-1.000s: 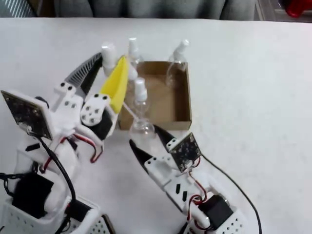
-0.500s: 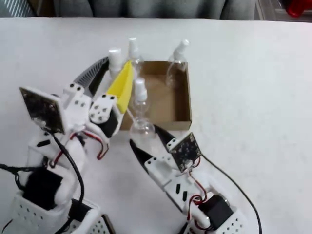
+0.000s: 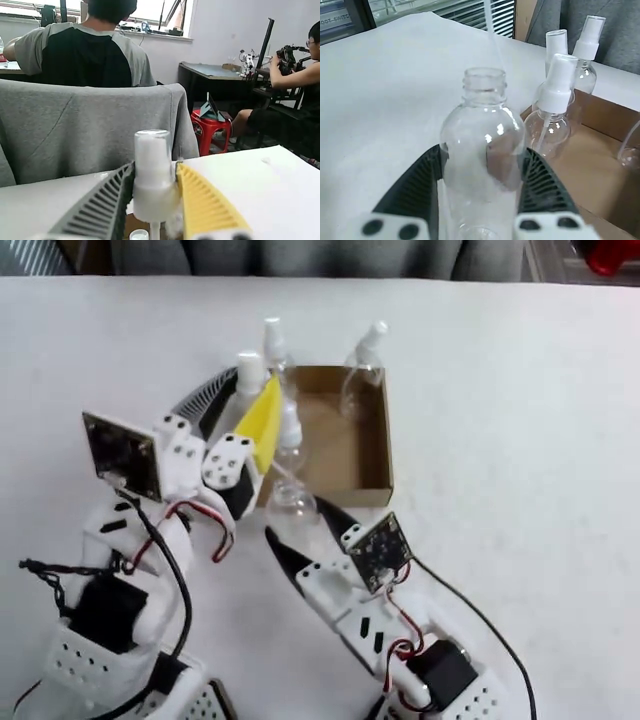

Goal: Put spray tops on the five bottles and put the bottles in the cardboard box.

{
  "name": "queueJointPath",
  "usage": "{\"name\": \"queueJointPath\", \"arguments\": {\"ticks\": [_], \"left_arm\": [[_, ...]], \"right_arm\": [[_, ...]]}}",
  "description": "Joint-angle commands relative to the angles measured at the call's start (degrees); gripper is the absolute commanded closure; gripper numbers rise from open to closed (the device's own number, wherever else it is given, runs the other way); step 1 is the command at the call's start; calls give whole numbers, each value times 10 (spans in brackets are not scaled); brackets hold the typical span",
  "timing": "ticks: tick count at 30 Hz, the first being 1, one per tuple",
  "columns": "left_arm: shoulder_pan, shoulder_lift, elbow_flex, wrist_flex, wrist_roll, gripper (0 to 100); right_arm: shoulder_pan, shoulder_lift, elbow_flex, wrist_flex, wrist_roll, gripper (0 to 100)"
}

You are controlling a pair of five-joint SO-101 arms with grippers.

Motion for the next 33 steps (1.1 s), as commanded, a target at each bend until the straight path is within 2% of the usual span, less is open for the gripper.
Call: {"name": "queueJointPath", "arguments": {"ticks": [1,7,14,23,33], "left_arm": [[7,-13,1,5,-3,977],[5,-57,6,8,-3,977],[1,-143,-1,-52,-3,977],[3,-161,4,4,-3,977],[7,-161,56,-1,-3,977]], "right_arm": [[1,-5,-8,-11,-1,981],[1,-5,-8,-11,-1,981],[1,-5,-8,-11,-1,981],[1,-5,-8,-11,-1,981],[1,-5,-8,-11,-1,981]]}}
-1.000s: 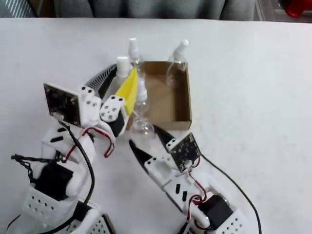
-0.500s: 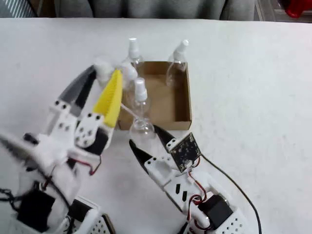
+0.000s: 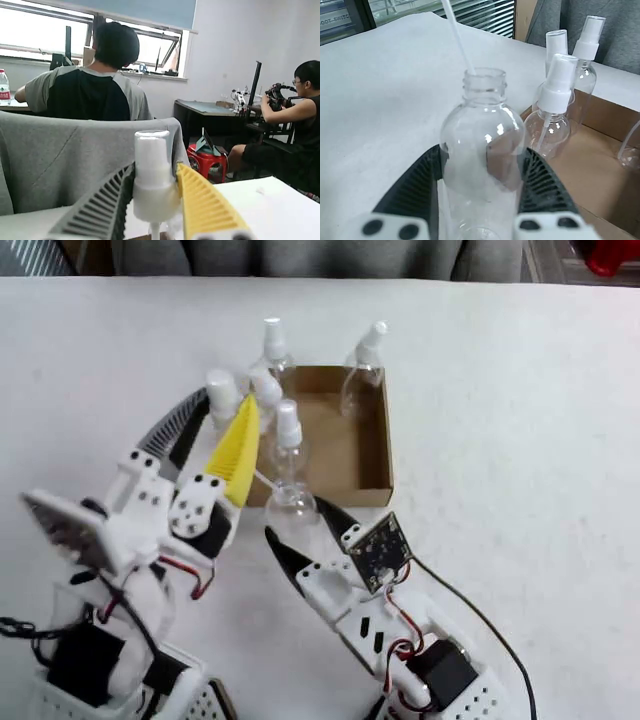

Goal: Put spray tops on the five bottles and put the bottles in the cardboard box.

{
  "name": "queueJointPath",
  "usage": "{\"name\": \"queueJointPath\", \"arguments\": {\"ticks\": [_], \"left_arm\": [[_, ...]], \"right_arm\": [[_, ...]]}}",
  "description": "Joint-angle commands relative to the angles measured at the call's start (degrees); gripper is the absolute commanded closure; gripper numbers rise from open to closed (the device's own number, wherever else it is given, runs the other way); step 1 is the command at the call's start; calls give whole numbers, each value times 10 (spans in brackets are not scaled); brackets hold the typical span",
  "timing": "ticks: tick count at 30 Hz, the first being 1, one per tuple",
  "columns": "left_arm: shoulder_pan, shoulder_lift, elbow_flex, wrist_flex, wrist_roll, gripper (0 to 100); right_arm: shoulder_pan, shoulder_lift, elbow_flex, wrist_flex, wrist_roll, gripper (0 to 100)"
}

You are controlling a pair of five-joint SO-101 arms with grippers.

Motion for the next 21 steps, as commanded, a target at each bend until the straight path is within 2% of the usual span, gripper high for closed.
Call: {"name": "queueJointPath", "arguments": {"ticks": [1,4,10,17,21], "left_arm": [[7,-15,8,-2,-2,977],[7,-15,24,-2,0,977],[12,-15,53,1,48,977],[73,-15,97,4,47,977],[81,-15,113,4,47,977]], "right_arm": [[1,-5,-8,-11,-1,981],[1,-5,-8,-11,-1,981],[1,-5,-8,-11,-1,981],[1,-5,-8,-11,-1,981],[1,-4,-2,-12,-1,981]]}}
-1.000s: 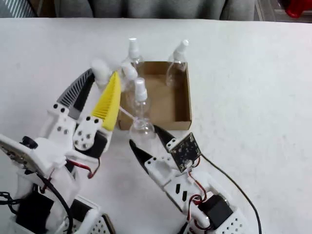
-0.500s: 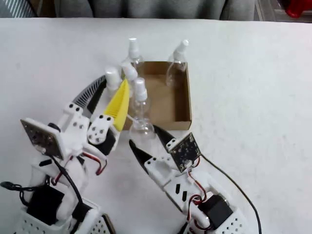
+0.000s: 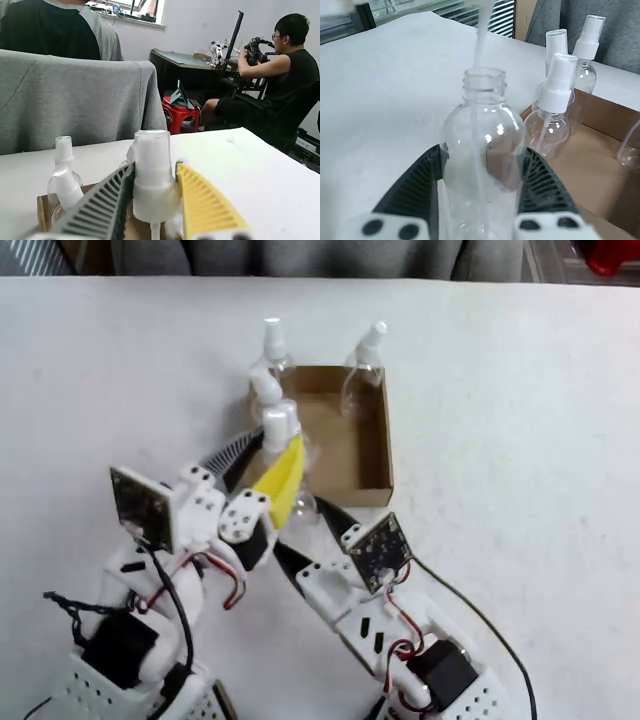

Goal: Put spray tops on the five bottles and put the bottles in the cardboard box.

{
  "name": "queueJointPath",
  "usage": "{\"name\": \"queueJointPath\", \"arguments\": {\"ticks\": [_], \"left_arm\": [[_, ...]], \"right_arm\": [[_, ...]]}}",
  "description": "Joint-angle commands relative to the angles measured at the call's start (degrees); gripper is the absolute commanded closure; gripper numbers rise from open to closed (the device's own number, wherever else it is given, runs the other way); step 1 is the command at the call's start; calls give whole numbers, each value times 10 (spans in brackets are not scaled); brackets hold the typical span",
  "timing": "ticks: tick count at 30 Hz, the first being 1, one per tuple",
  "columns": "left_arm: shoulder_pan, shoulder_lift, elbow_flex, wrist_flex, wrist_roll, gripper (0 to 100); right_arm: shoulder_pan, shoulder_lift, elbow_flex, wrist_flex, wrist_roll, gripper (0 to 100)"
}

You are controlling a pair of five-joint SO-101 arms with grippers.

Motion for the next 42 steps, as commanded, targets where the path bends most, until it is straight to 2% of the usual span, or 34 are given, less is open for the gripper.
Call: {"name": "queueJointPath", "arguments": {"ticks": [1,8,23,31,34,39,42], "left_arm": [[11,-6,7,3,6,977],[12,-6,47,1,5,977],[12,-6,48,3,10,971],[7,-7,57,11,18,731],[2,-7,55,11,46,699],[0,-11,54,11,48,691],[0,-58,58,11,50,692]], "right_arm": [[1,-4,1,-15,-1,981],[26,-5,1,-20,-1,981],[27,-5,2,-25,-1,981],[29,-5,2,-24,-1,981],[29,-5,2,-24,-1,981],[29,-5,2,-24,-1,981],[29,-5,3,-24,-1,981]]}}
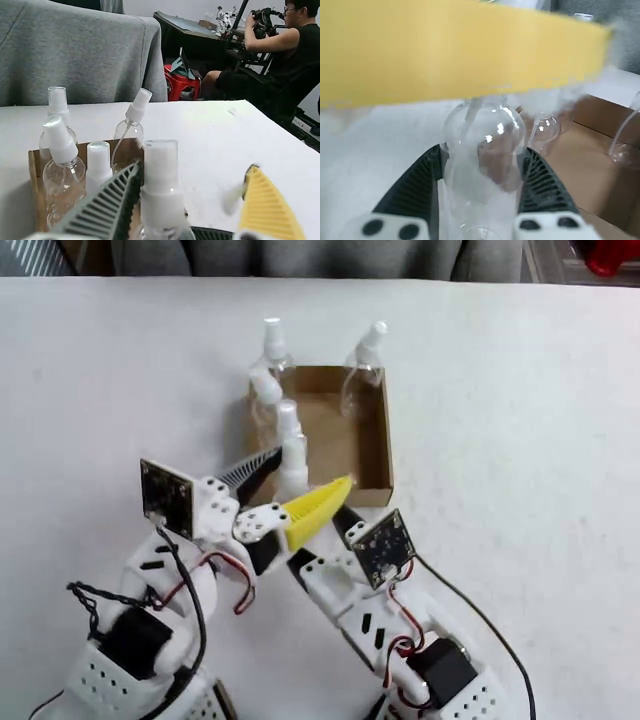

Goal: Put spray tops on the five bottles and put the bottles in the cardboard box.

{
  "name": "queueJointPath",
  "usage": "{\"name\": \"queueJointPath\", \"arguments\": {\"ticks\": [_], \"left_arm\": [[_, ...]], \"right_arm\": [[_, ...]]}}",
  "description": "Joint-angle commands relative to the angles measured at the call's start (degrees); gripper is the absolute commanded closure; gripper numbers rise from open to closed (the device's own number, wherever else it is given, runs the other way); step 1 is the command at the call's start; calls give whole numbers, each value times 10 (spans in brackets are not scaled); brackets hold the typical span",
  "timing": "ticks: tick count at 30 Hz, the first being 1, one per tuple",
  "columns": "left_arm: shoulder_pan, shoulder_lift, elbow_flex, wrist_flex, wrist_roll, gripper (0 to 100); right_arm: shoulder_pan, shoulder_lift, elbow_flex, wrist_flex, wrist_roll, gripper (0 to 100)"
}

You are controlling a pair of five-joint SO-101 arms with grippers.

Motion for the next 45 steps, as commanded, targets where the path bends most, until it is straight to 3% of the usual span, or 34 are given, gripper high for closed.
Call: {"name": "queueJointPath", "arguments": {"ticks": [1,7,18,24,31,34,38,41,45], "left_arm": [[-5,-70,-5,4,6,692],[-21,-223,-10,100,3,694],[-163,-218,-20,185,6,695],[-166,-218,-23,245,6,695],[-137,-218,-31,257,41,698],[-119,-218,-27,261,45,771],[-91,-218,-26,261,39,988],[-76,-218,-26,261,44,935],[-60,-218,-25,261,44,982]], "right_arm": [[11,-5,-6,-14,-1,981],[11,-5,-6,-14,-1,981],[12,-4,-4,-13,-1,982],[42,-4,-4,-15,-1,982],[65,-4,-6,-17,-4,982],[65,-4,-8,-22,-5,982],[114,-4,-8,-64,-5,982],[158,-3,-5,-104,-5,982],[189,-1,-5,-150,-5,982]]}}
